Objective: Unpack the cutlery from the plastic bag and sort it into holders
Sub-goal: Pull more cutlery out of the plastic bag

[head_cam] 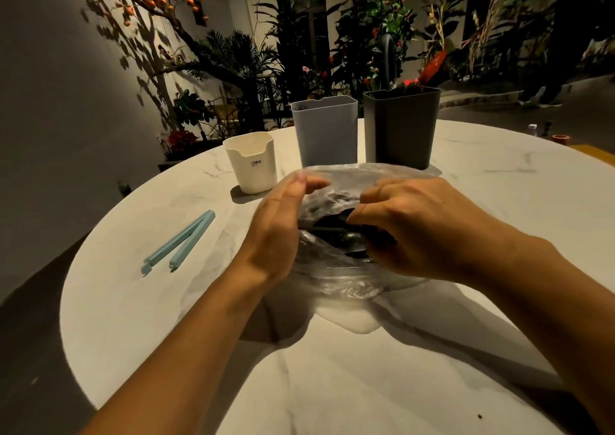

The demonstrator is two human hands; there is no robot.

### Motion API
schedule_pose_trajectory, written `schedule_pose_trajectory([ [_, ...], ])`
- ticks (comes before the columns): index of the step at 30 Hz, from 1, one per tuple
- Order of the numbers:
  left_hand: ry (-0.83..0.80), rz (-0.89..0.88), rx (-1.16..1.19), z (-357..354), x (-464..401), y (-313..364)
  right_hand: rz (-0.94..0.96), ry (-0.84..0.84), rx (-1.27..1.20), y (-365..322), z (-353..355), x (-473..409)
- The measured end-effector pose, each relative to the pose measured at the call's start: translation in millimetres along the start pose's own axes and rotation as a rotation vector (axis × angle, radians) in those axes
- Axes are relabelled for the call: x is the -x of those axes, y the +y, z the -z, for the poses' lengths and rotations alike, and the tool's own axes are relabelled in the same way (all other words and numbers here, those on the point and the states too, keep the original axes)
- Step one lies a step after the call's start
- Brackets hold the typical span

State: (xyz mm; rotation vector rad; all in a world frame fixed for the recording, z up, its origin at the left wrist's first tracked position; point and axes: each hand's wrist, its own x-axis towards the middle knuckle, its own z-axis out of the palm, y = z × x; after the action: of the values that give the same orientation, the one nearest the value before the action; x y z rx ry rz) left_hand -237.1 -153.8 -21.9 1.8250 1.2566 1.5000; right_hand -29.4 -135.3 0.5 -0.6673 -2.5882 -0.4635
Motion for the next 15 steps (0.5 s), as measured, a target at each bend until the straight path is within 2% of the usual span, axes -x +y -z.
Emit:
schedule_pose_trajectory([
  [3,0.032,0.100,0.382,3.4,-2.1,8.0,0.014,0.095,0.036,0.9,3.0,-2.4],
  [6,0.030,0.113,0.487,8.7,-3.3,9.4,-0.004,0.137,-0.009,5.8,11.2,-3.1],
  [11,-0.030,0.075,0.412,-1.3,-2.5,10.8,-0.098,0.217,-0.298,8.5,23.9,-5.4],
  [15,-0.086,0.112,0.239,-15.7,-2.4,12.0,-0.207,0.182,-0.481,12.5,36.6,-19.4],
])
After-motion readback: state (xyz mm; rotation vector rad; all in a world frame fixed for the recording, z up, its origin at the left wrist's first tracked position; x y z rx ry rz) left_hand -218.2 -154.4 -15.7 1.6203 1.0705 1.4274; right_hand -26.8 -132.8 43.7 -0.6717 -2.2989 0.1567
